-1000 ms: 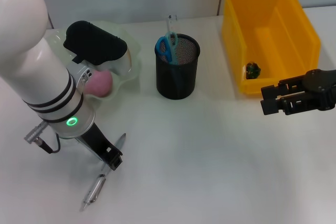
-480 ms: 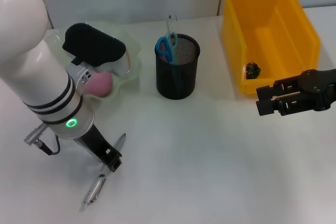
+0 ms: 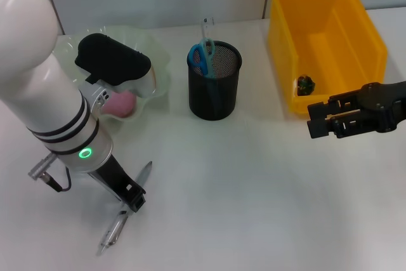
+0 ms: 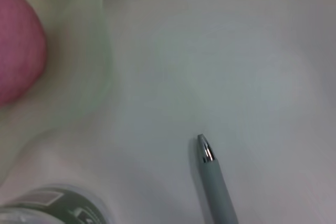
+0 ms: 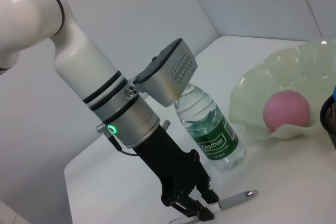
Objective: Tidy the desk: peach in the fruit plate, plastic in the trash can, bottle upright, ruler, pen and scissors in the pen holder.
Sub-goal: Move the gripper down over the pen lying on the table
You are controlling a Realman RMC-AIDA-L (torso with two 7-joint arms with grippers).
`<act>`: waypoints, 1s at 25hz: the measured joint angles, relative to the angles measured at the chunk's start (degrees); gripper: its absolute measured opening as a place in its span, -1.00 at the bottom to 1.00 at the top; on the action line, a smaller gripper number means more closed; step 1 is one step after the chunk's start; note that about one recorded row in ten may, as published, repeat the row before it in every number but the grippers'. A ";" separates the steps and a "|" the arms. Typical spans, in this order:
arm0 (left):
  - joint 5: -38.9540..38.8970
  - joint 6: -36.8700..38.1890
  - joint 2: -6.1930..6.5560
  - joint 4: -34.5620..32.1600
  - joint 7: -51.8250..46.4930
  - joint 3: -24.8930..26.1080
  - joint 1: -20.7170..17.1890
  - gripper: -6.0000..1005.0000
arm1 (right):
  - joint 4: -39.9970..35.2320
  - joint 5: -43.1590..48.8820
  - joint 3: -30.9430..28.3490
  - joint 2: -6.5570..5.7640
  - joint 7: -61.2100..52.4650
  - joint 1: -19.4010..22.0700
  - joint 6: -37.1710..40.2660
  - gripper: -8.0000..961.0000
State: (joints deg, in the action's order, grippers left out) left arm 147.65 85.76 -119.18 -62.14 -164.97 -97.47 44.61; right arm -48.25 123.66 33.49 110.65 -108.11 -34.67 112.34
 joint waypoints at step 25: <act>0.00 -0.30 0.00 0.10 0.01 -0.78 -0.87 -0.61 | 0.00 0.00 0.00 0.00 0.00 -0.48 -0.20 0.32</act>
State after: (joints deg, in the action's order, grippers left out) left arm 147.65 85.45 -119.18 -62.04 -164.96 -98.25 43.73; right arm -48.25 123.66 33.49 110.65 -108.11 -35.16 112.14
